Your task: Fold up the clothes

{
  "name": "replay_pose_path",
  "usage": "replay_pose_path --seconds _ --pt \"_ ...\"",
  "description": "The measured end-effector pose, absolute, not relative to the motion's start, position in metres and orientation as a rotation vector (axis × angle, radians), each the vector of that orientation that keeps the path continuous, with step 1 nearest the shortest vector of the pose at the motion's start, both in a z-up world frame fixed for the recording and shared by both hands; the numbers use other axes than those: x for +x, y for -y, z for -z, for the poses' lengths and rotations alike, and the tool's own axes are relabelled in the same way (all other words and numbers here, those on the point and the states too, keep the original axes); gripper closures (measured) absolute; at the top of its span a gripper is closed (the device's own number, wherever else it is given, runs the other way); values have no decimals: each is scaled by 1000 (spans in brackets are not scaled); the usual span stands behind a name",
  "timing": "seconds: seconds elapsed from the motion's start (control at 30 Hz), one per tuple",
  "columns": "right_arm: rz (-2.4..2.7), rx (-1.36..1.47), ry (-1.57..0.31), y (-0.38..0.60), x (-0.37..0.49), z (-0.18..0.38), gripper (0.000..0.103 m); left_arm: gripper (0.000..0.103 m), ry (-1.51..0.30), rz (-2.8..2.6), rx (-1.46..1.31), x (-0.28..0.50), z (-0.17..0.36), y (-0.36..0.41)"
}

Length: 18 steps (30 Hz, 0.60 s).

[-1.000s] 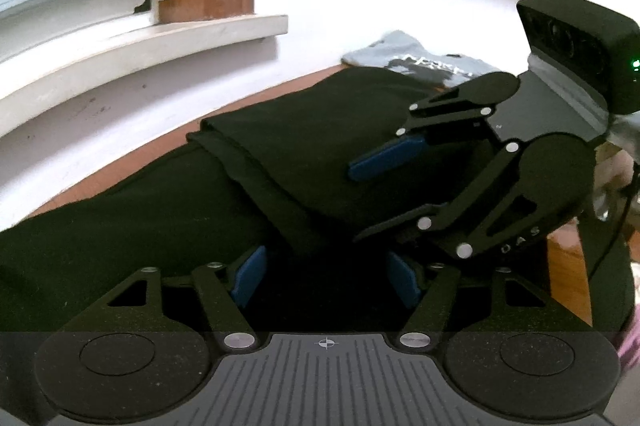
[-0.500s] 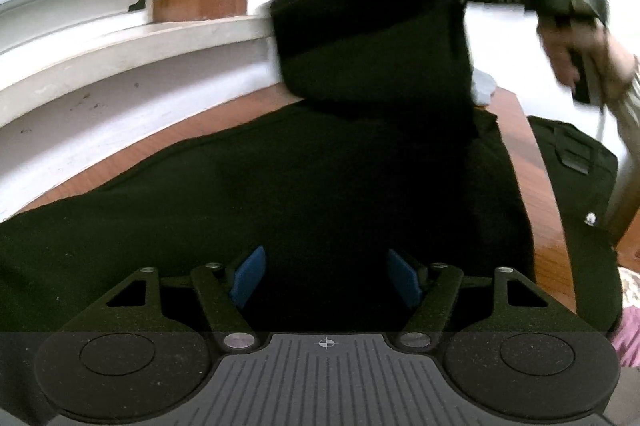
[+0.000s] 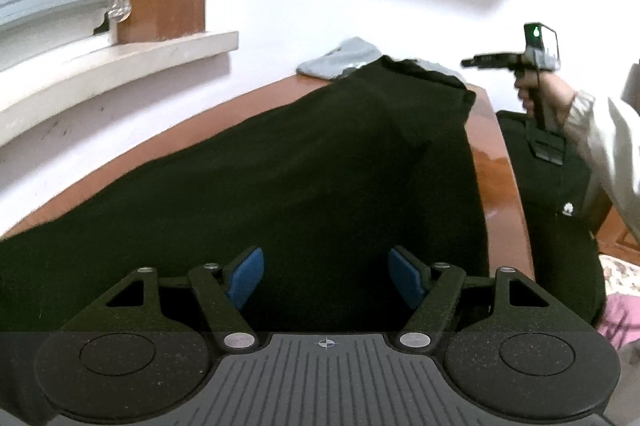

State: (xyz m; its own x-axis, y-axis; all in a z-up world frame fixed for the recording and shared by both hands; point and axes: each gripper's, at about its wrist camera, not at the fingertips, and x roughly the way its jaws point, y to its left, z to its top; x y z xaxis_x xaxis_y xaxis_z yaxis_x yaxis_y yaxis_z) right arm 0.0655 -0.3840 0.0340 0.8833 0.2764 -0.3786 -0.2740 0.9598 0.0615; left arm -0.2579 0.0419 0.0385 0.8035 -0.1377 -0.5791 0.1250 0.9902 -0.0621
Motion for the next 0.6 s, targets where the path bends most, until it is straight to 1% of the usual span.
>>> replay_pose_path --seconds 0.07,0.13,0.3,0.37,0.4,0.43,0.47,0.53,0.6 --pt "-399 43 -407 370 54 -22 46 29 -621 144 -10 -249 -41 -38" --pt "-495 39 -419 349 42 -15 43 29 -613 146 -3 -240 -44 -33" --pt "-681 4 -461 300 19 -5 42 30 -588 162 1 -220 -49 -11" --pt "-713 -28 -478 284 16 -2 42 37 -582 165 5 -216 -49 2" --pt "-716 -50 -486 279 15 0 42 44 -579 164 2 -214 -48 8" --pt "-719 -72 -493 274 14 3 42 62 -574 169 0 -212 -47 15" --pt "-706 -97 -494 269 17 4 42 74 -575 178 2 -211 -46 21" --pt "-678 -146 -495 261 24 7 42 78 -578 199 6 -209 -43 33" --pt "-684 -146 -521 259 26 7 42 78 -586 230 21 -205 -42 47"
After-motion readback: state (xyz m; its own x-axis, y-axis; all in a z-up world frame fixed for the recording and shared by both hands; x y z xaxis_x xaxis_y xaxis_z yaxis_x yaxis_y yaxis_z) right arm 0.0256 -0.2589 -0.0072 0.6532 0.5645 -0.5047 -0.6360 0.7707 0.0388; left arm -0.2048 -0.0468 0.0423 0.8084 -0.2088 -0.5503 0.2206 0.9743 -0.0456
